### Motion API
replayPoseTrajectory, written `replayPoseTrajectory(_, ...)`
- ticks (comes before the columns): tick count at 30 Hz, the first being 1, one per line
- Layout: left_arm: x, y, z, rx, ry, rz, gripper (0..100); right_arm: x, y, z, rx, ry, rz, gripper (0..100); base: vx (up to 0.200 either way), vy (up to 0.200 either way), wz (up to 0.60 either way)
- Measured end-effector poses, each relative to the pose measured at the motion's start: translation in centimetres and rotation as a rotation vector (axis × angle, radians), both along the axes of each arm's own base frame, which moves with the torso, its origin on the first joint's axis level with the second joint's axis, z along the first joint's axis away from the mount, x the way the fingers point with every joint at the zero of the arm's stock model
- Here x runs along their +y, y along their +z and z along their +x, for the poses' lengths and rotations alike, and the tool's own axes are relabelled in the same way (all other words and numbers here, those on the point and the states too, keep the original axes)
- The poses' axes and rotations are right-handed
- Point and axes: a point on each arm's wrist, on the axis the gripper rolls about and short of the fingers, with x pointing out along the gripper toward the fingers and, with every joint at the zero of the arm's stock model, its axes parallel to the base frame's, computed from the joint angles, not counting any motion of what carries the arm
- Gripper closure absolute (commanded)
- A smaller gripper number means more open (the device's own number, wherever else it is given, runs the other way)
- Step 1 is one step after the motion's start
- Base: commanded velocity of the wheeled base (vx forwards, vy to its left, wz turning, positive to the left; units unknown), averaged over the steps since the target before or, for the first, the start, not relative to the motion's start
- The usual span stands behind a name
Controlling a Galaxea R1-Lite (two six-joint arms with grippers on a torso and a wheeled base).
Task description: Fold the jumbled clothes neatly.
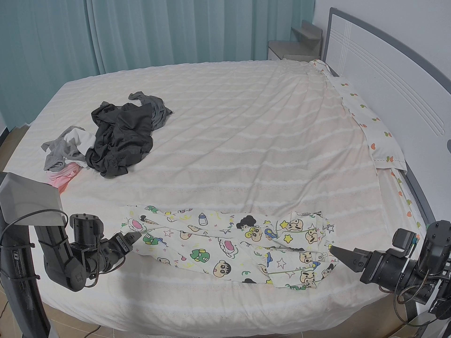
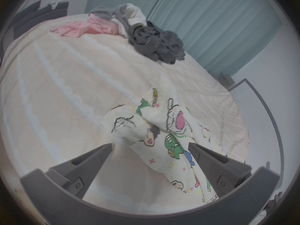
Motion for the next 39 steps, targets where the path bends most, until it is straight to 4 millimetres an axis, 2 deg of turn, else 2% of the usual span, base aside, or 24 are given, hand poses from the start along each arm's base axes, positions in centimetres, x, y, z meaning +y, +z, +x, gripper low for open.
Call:
replayPoseTrajectory(8,-0.1,-0.1,2.5,-0.023,0.037,-0.039,0,0.0,0.0,0.0,-0.001,-0.002,0.000,0,0.000,0.000,0.00)
replayPoseTrajectory(16,-0.2,-0.7,3.4,-0.026,0.036,-0.039,0,0.0,0.0,0.0,-0.001,-0.002,0.002,0,0.000,0.000,0.00)
replayPoseTrajectory(17,-0.3,-0.8,3.4,-0.025,0.036,-0.039,100,0.0,0.0,0.0,-0.001,-0.002,0.002,0,0.000,0.000,0.00)
replayPoseTrajectory(25,-0.2,-1.1,2.5,0.012,0.034,-0.034,100,0.0,0.0,0.0,0.002,-0.002,0.003,0,0.000,0.000,0.00)
replayPoseTrajectory(39,0.5,-0.2,0.8,0.053,0.011,0.016,100,0.0,0.0,0.0,0.011,-0.005,0.019,0,0.000,0.000,0.00)
